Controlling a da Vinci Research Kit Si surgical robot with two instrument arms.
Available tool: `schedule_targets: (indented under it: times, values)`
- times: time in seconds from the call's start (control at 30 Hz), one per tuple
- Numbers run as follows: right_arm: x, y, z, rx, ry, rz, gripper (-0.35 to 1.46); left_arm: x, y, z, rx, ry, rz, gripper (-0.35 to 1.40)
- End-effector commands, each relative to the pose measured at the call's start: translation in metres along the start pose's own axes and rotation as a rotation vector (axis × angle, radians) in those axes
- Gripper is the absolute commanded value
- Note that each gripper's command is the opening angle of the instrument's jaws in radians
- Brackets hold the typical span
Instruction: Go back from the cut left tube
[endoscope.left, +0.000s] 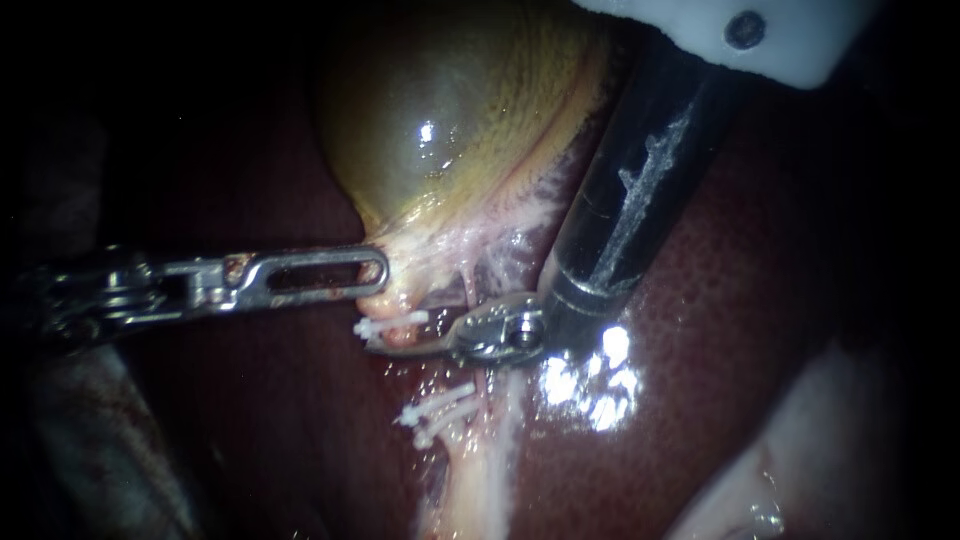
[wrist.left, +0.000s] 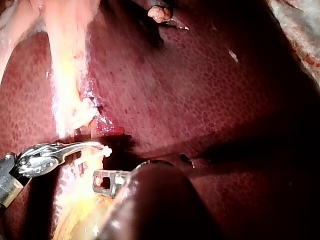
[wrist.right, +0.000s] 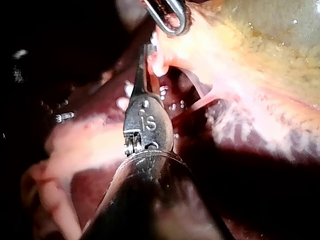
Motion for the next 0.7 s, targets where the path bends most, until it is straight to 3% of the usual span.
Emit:
schedule_targets:
  times: [0.03, 0.7]
  values:
    - [0.0000, 0.0000, 0.0000, 0.000, 0.000, 0.000, -0.35, 0.0000, 0.0000, 0.0000, 0.000, 0.000, 0.000, -0.35]
    - [0.0000, -0.0006, 0.0001, 0.006, 0.001, -0.007, -0.35, 0.0000, -0.0001, 0.0000, -0.001, 0.000, 0.000, -0.35]
